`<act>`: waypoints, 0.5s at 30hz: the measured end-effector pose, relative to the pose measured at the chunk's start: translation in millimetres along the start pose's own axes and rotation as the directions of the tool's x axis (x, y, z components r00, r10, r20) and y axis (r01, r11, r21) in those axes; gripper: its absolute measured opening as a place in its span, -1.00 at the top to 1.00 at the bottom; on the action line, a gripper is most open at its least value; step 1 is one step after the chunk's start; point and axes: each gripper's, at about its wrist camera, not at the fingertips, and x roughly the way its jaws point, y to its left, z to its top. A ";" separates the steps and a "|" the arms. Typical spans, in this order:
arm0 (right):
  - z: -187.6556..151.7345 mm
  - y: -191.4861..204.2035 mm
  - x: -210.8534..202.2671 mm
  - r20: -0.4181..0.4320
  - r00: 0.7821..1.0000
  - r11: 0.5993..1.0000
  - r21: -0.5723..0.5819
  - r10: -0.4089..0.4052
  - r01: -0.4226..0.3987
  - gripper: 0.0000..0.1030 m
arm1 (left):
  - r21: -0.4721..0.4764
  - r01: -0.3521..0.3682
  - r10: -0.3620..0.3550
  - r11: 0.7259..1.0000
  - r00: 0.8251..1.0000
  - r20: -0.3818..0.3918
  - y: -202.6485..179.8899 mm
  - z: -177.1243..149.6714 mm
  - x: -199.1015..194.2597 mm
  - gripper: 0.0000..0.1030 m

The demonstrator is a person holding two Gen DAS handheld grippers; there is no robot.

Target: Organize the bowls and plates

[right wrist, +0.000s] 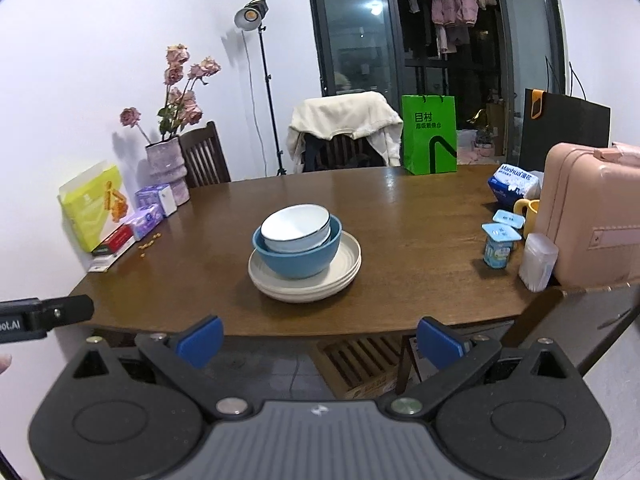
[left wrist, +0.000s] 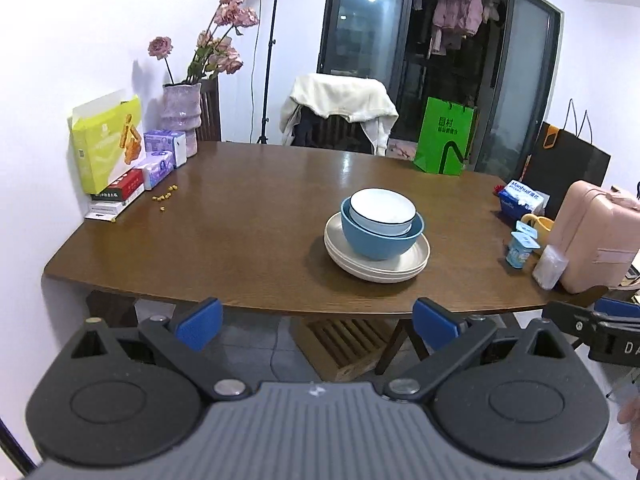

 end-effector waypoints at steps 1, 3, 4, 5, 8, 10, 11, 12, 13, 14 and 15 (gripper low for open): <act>-0.7 -0.7 -4.2 0.007 1.000 1.000 -0.006 0.003 -0.003 -1.00 | -0.001 -0.003 0.003 1.000 1.000 0.007 -1.2 -1.4 -4.1 -1.00; -2.3 -1.7 -10.0 0.015 1.000 1.000 -0.012 0.011 -0.011 -1.00 | -0.005 -0.007 0.007 1.000 1.000 0.019 -2.7 -3.4 -10.9 -1.00; -3.1 -2.2 -12.6 0.017 1.000 1.000 -0.014 0.018 -0.018 -1.00 | -0.006 -0.010 0.010 1.000 1.000 0.024 -3.8 -4.3 -13.3 -1.00; -3.1 -1.9 -13.9 0.020 1.000 1.000 -0.015 0.023 -0.022 -1.00 | -0.007 -0.013 0.013 1.000 1.000 0.026 -4.5 -4.9 -15.2 -1.00; -3.9 -2.5 -18.4 0.030 0.999 0.999 -0.017 0.030 -0.029 -1.00 | -0.010 -0.016 0.017 1.000 0.999 0.031 -6.5 -4.9 -18.7 -1.00; -3.8 -1.5 -19.6 0.034 0.999 0.999 -0.019 0.032 -0.031 -1.00 | -0.008 -0.019 0.020 1.000 0.999 0.036 -8.3 -4.3 -20.4 -1.00; -3.7 -1.4 -20.2 0.036 0.999 0.999 -0.021 0.035 -0.034 -1.00 | -0.009 -0.020 0.020 1.000 0.999 0.038 -7.8 -4.2 -20.5 -1.00; -3.5 -1.4 -20.6 0.038 0.999 0.999 -0.022 0.037 -0.036 -1.00 | -0.009 -0.021 0.021 1.000 0.999 0.040 -8.0 -4.4 -21.0 -1.00; -3.4 -2.0 -20.8 0.039 0.999 0.999 -0.023 0.038 -0.037 -1.00 | -0.010 -0.021 0.022 1.000 0.999 0.041 -8.2 -4.2 -21.3 -1.00; -3.5 -2.4 -21.0 0.041 0.998 0.999 -0.023 0.039 -0.038 -1.00 | -0.010 -0.022 0.022 1.000 0.999 0.042 -8.2 -4.0 -21.3 -1.00; -3.3 -3.0 -21.0 0.042 0.998 0.999 -0.022 0.039 -0.038 -1.00 | -0.010 -0.022 0.022 1.000 0.999 0.043 -8.5 -4.4 -21.7 -1.00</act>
